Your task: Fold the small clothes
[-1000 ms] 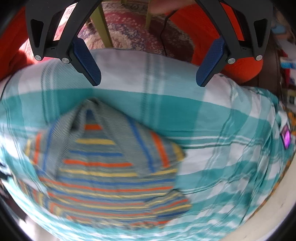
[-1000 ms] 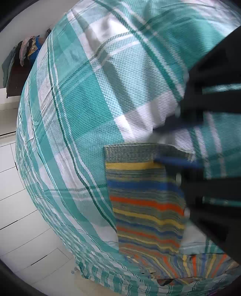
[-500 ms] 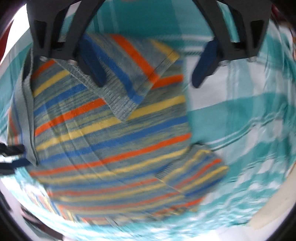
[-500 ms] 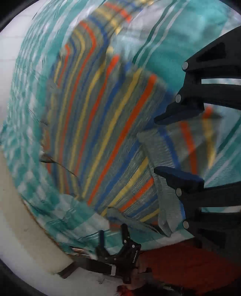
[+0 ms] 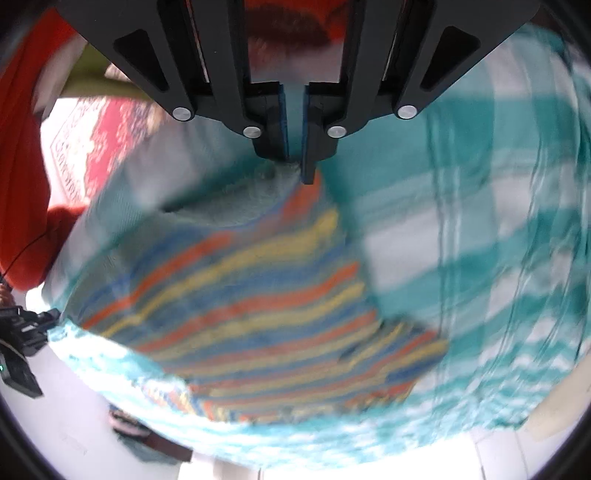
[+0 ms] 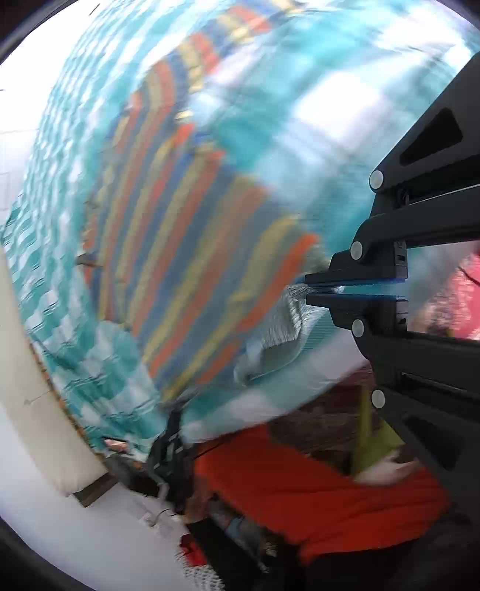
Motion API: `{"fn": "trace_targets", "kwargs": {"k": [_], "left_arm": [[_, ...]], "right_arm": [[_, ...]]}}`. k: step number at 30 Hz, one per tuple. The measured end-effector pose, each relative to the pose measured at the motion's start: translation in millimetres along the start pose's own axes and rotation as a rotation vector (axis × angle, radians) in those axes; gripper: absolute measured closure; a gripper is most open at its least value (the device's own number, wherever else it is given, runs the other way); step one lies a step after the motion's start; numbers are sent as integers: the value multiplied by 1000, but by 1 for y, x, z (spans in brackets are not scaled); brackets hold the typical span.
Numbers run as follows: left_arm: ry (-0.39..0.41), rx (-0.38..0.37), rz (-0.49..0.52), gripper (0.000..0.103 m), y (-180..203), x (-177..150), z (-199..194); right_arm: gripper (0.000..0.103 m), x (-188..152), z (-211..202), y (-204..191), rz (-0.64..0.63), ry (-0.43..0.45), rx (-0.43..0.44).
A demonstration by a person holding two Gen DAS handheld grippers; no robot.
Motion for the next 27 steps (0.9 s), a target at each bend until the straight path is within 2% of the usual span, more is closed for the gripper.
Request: {"fn": "trace_targets", "kwargs": {"k": [1,3,4,5,6,8,10,12,13,14,15,16,17,19,22,24,27], "left_arm": [[-22,7,-15,93,-5,-3,2],[-47,0,-123,71,-18,-20,4],[-32,-14,-201,49,-25,-25,1],[-9,-30,-270,32,-30,-30,-3],[29,-59,-354,27,-35,-34,-6],[62,-136,-452,23,-36,-35,-3],[39,-193,-498,23,-24,-28,15],[8,-211,-499,23,-15,-18,35],[-11,-206,-505,25,-8,-11,45],[-21,-189,-512,40,-5,-6,50],[-30,-177,-517,62,-1,0,53],[-47,-202,-521,95,1,4,55],[-44,-217,-540,100,1,5,50],[-9,-192,-523,100,-1,5,37],[17,-177,-539,100,-8,-6,15],[-6,-147,-531,100,-7,-11,17],[-76,-86,-494,100,7,-8,44]], "right_arm": [[97,-14,10,2,34,-31,-27],[84,-30,28,10,105,-76,-77],[75,-37,33,15,152,-79,-100],[71,-42,30,21,196,-61,-105],[69,-41,29,22,247,-29,-95],[47,-43,18,28,385,65,-37],[38,-39,23,30,531,171,91],[39,-34,48,33,663,188,196],[38,-35,60,37,707,183,215],[44,-33,73,38,745,181,228],[55,-29,83,39,768,184,254],[96,-23,92,36,777,177,304],[98,-19,95,35,784,162,326],[99,-9,91,16,729,157,308],[99,-16,65,8,704,172,282],[99,-34,49,24,715,164,253],[99,-49,71,35,744,85,187]]}}
Point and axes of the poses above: each gripper's, at about its wrist camera, not at the fingertips, and z roughly the way its jaws point, y to its right, x to its top, the point moved 2 cm from there along z, roughly the way its jaws point, and after that the axes turned 8 degrees about z, right-handed, at the moved point
